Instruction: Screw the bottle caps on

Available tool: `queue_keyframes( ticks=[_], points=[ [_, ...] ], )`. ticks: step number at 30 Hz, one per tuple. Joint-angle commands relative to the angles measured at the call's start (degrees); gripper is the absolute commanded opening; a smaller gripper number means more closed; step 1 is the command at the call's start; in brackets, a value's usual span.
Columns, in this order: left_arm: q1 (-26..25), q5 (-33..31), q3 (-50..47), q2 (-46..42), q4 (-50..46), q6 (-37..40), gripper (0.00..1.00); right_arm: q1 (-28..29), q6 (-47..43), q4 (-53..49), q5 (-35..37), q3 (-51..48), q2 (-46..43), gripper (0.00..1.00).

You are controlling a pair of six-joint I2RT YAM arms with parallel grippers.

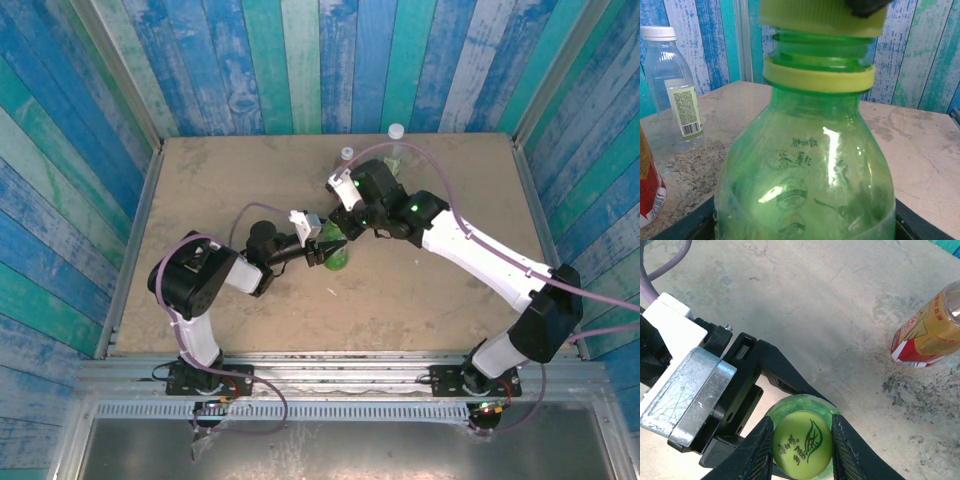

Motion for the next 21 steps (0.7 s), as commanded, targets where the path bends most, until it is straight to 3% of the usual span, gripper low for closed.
queue_keyframes(
  ticks=[1, 11, 21],
  points=[
    [-0.2, 0.3, 0.3, 2.9, -2.9, 1.5, 0.60, -0.1, -1.2, -5.1, -0.7, 0.6, 1.5, 0.31],
    [-0.1, 0.8, 0.6, 3.5, -2.2, 0.8, 0.60, -1.0, 6.5, -5.0, -0.4, -0.8, 1.8, 0.32],
    [-0.2, 0.7, 0.7, 3.5, -2.5, 0.9, 0.60, -1.0, 5.6, -4.9, -1.7, 0.4, 1.9, 0.36]
  ],
)
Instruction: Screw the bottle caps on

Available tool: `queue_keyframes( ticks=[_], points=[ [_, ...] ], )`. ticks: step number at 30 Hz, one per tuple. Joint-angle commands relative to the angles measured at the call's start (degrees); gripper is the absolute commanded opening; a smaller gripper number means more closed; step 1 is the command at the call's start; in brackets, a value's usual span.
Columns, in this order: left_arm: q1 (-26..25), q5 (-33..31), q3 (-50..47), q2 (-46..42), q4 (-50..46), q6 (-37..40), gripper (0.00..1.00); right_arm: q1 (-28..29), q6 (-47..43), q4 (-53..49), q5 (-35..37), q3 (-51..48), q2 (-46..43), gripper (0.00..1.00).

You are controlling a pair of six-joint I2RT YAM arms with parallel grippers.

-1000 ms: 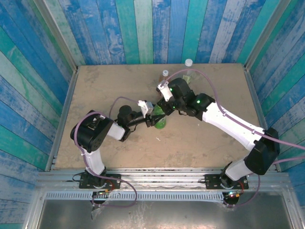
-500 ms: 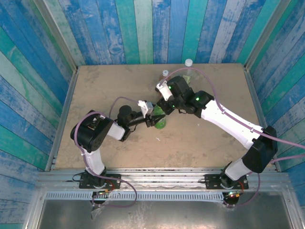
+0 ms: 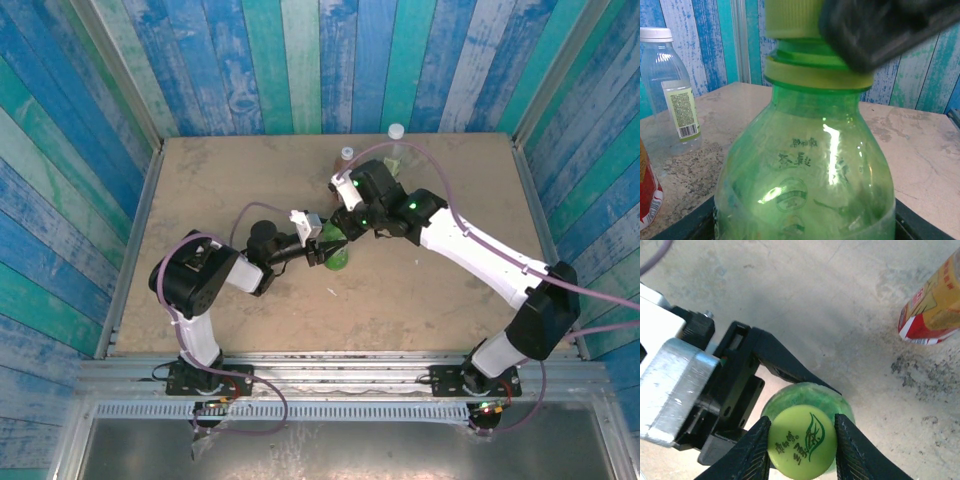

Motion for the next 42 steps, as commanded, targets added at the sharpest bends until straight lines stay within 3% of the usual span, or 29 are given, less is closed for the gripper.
queue_keyframes(
  ticks=[1, 5, 12, 16, 17, 24, 26, 32, 42],
  points=[
    [-0.1, 0.2, 0.2, 3.1, -3.0, 1.2, 0.60, -0.1, 0.1, -2.5, -0.8, 0.3, 0.7, 0.37],
    [-0.1, 0.3, 0.2, 2.9, -3.1, 1.3, 0.60, -0.1, -0.3, -1.4, -0.7, 0.5, 0.0, 0.40],
    [-0.1, 0.2, 0.2, 2.9, -3.2, 1.3, 0.60, -0.1, -1.2, -0.8, 0.2, 0.4, -2.9, 0.63],
    [-0.1, 0.3, 0.3, 3.1, -3.3, 1.3, 0.60, -0.1, -1.2, 0.2, 0.7, 0.1, -4.9, 0.67],
    [-0.1, 0.3, 0.3, 3.0, -3.3, 1.2, 0.60, -0.1, -1.2, 0.6, 1.0, 0.0, -5.4, 0.67],
    [-0.1, 0.2, 0.2, 2.9, -3.3, 1.3, 0.60, -0.3, -1.2, 2.6, 2.6, -0.8, -5.4, 0.32],
    [-0.1, 0.2, 0.2, 2.9, -3.4, 1.4, 0.60, -0.3, -1.2, 2.5, 2.4, -0.8, -4.7, 0.27],
    [-0.1, 0.3, 0.3, 2.9, -3.7, 1.5, 0.60, -0.4, -1.2, 1.1, 1.2, -1.0, -2.9, 0.22],
    [-0.1, 0.2, 0.4, 2.8, -4.1, 1.5, 0.60, -0.4, -0.1, -1.1, -0.1, -4.3, -2.5, 0.22]
  ],
)
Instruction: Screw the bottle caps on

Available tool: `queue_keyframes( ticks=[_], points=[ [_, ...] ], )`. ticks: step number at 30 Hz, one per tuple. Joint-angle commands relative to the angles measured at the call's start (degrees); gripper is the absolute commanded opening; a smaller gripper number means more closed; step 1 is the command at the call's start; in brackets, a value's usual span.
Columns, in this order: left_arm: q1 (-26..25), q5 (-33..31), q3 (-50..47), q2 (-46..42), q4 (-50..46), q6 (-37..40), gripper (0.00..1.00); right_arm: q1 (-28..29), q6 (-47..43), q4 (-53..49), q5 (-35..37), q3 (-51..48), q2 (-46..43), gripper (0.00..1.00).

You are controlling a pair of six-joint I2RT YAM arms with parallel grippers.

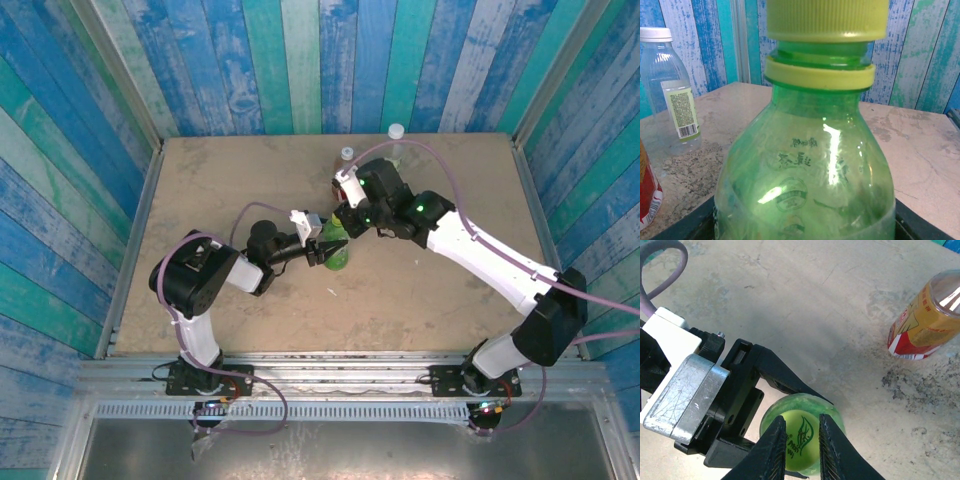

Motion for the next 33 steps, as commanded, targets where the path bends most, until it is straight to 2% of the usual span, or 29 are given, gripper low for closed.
queue_keyframes(
  ticks=[1, 14, 21, 25, 30, 33],
  points=[
    [-0.1, 0.2, 0.3, 2.7, -3.9, 1.4, 0.60, -0.4, 0.9, -4.6, -0.9, -3.2, 0.0, 0.22],
    [0.0, 0.4, 0.5, 2.6, -3.4, 0.6, 0.60, -0.3, 4.4, -1.4, 0.4, -12.8, -3.3, 0.21],
    [0.0, 0.7, 0.5, 2.6, -3.9, 1.0, 0.60, -0.3, 4.2, -0.4, -1.6, -10.2, -3.9, 0.23],
    [0.0, 2.1, 0.5, 2.4, -4.3, 1.1, 0.60, -0.5, 3.9, 0.8, -3.0, -5.7, -4.0, 0.30],
    [0.0, 7.9, 0.7, 1.8, -5.1, 0.2, 0.61, -2.0, 6.3, 1.3, -3.5, -2.9, -4.0, 0.50],
    [0.0, 10.0, 1.2, 1.8, -5.2, -0.3, 0.61, -3.1, 7.3, 1.2, -5.1, -3.0, -3.9, 0.51]
  ],
)
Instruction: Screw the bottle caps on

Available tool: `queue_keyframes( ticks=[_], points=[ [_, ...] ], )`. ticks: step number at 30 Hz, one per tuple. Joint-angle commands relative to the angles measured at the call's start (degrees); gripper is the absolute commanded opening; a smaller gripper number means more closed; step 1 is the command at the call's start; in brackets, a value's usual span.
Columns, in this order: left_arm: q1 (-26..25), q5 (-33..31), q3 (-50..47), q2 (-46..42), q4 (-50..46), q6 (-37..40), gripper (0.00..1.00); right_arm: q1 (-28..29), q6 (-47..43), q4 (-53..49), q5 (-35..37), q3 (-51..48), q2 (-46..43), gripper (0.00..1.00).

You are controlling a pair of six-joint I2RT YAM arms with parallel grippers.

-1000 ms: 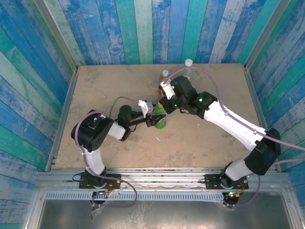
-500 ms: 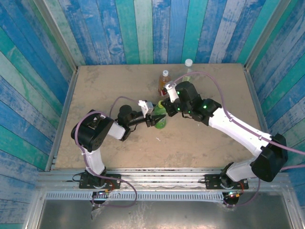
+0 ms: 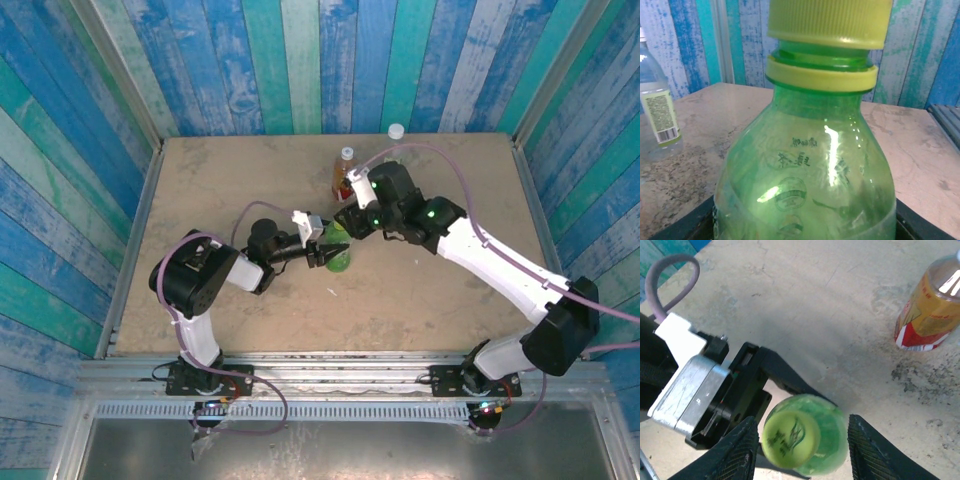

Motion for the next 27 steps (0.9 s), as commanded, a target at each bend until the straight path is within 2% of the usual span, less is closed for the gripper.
queue_keyframes(
  ticks=[1, 12, 22, 27],
  points=[
    [-0.1, 4.9, 0.4, 1.9, -3.9, -0.6, 0.61, -1.3, 1.8, -1.7, -2.4, 1.1, 0.1, 0.50],
    [-0.1, 5.8, 1.5, 3.1, -4.3, -2.0, 0.60, -4.7, 2.7, -2.4, -10.6, -0.9, 0.4, 0.32],
    [-0.2, 6.0, 1.9, 3.3, -5.0, -1.8, 0.60, -5.2, 1.8, -3.8, -13.6, -0.7, 2.7, 0.27],
    [-0.1, 5.6, 1.9, 3.2, -5.6, -1.6, 0.60, -5.7, 1.3, -5.6, -14.5, -0.5, 3.3, 0.20]
  ],
)
